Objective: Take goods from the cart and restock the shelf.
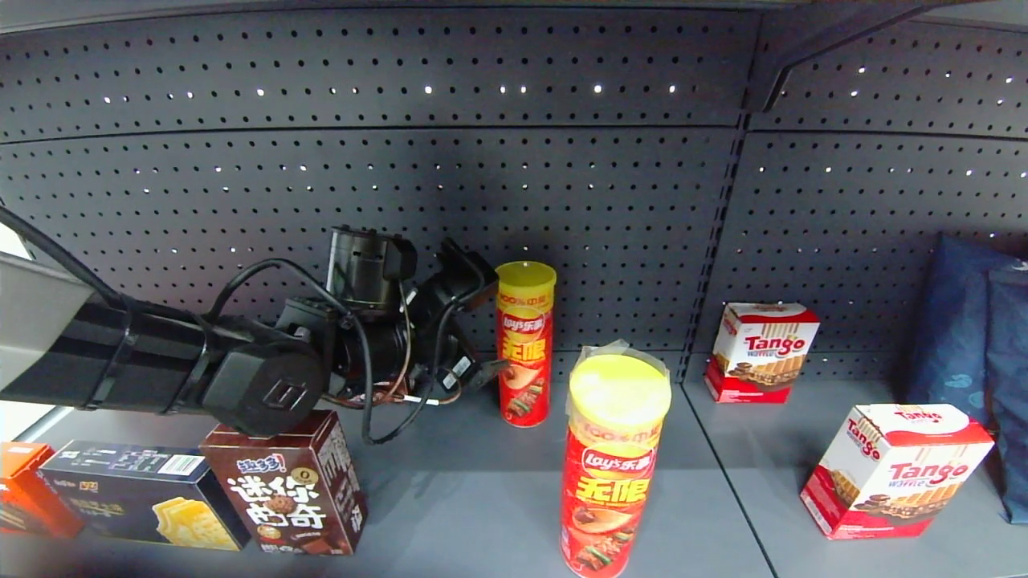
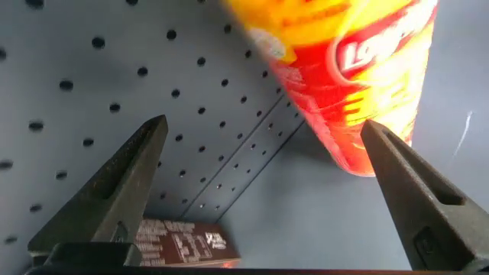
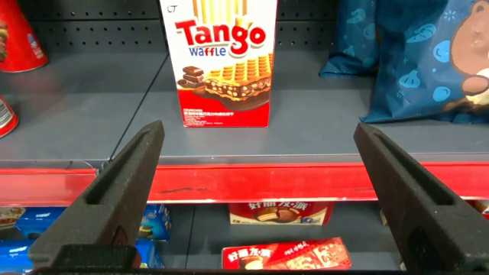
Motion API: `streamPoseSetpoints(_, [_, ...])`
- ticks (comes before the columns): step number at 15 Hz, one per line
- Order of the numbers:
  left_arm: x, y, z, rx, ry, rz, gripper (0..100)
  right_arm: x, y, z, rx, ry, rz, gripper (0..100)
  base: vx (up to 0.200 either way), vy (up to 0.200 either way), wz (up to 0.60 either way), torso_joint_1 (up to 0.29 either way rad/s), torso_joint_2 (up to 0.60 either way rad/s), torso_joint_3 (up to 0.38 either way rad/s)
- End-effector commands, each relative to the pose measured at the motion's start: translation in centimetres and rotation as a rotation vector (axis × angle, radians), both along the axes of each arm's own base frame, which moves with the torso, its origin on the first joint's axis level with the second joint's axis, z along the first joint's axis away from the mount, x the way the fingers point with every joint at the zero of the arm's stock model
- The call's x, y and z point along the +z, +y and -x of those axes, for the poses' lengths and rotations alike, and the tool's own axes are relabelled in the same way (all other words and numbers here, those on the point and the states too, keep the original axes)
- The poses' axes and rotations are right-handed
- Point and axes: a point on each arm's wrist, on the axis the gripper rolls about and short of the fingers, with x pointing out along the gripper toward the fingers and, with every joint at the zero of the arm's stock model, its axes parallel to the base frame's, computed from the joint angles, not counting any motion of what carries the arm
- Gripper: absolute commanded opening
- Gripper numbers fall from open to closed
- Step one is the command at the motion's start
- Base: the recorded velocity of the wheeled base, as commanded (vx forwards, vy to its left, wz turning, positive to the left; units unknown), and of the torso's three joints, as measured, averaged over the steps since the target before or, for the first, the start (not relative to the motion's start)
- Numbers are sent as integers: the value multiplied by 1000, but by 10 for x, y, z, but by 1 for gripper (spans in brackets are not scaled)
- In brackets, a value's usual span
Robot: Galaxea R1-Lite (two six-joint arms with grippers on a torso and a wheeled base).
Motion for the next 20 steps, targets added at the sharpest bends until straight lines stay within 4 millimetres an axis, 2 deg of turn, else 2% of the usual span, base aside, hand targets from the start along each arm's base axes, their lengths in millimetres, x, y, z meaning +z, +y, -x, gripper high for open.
streamPoseSetpoints(1, [1, 8, 3, 17, -6, 2, 100, 0, 0, 0, 0, 0, 1, 100, 0, 0, 0, 0, 0, 0])
streamPoseSetpoints(7, [7, 14, 3, 32, -20, 8, 100, 0, 0, 0, 0, 0, 1, 100, 0, 0, 0, 0, 0, 0])
streamPoseSetpoints(14, [-18, 7, -17, 137, -23, -52, 100, 0, 0, 0, 0, 0, 1, 100, 0, 0, 0, 0, 0, 0])
streamPoseSetpoints(17, [-22, 0, -28, 154, -29, -50, 100, 0, 0, 0, 0, 0, 1, 100, 0, 0, 0, 0, 0, 0])
streamPoseSetpoints(20, [-24, -1, -30, 156, -24, -51, 100, 0, 0, 0, 0, 0, -1, 100, 0, 0, 0, 0, 0, 0])
